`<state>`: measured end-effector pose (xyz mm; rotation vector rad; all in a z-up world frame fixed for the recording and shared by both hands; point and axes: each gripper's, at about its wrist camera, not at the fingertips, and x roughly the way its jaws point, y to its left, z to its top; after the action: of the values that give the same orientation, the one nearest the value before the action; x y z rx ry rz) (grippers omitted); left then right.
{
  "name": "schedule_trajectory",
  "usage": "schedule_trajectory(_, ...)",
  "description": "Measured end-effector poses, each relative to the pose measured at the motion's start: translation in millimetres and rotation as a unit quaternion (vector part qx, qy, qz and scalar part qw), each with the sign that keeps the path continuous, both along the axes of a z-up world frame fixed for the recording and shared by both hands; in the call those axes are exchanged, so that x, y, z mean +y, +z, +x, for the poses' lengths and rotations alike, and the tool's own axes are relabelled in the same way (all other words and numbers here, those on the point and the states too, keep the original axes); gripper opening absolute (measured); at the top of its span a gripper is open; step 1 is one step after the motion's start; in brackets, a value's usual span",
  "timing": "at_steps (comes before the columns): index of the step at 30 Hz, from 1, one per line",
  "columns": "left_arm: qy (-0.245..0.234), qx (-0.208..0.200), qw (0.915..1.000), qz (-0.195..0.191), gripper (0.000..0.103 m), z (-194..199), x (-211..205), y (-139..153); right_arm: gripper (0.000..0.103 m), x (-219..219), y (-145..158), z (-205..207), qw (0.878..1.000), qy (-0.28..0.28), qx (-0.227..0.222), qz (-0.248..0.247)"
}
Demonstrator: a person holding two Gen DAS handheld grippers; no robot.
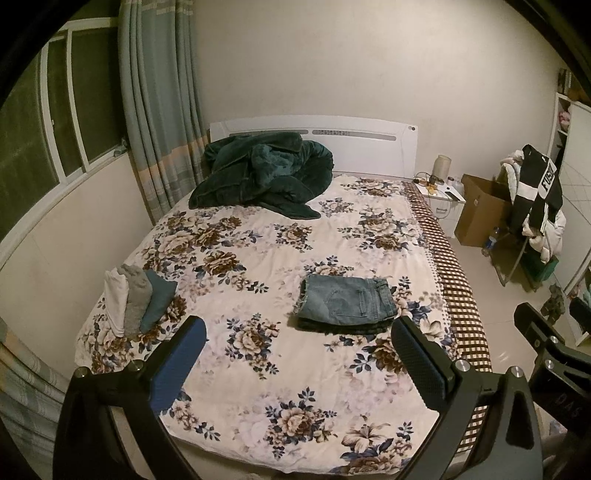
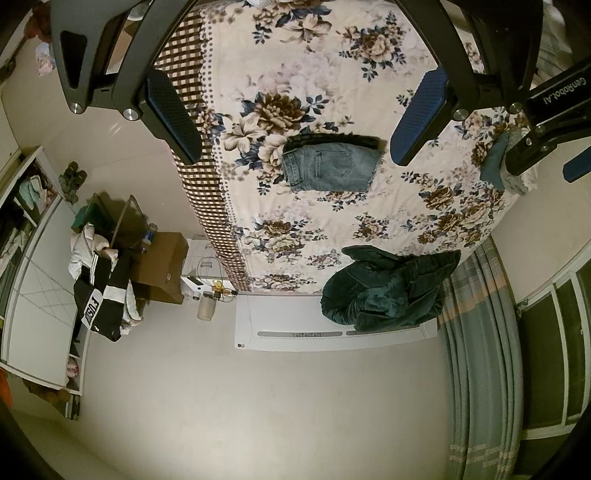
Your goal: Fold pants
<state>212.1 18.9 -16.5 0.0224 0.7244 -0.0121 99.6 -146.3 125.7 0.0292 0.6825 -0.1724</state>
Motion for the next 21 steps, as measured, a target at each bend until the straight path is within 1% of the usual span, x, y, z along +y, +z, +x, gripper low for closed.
schedule_trajectory(21,-0.001,-0.002,1.0,0.007,0.103,-1.0,-2.4,3.8,0.103,-4.5,-0.9,-1.9,1.0,0.0,0.0,0.006)
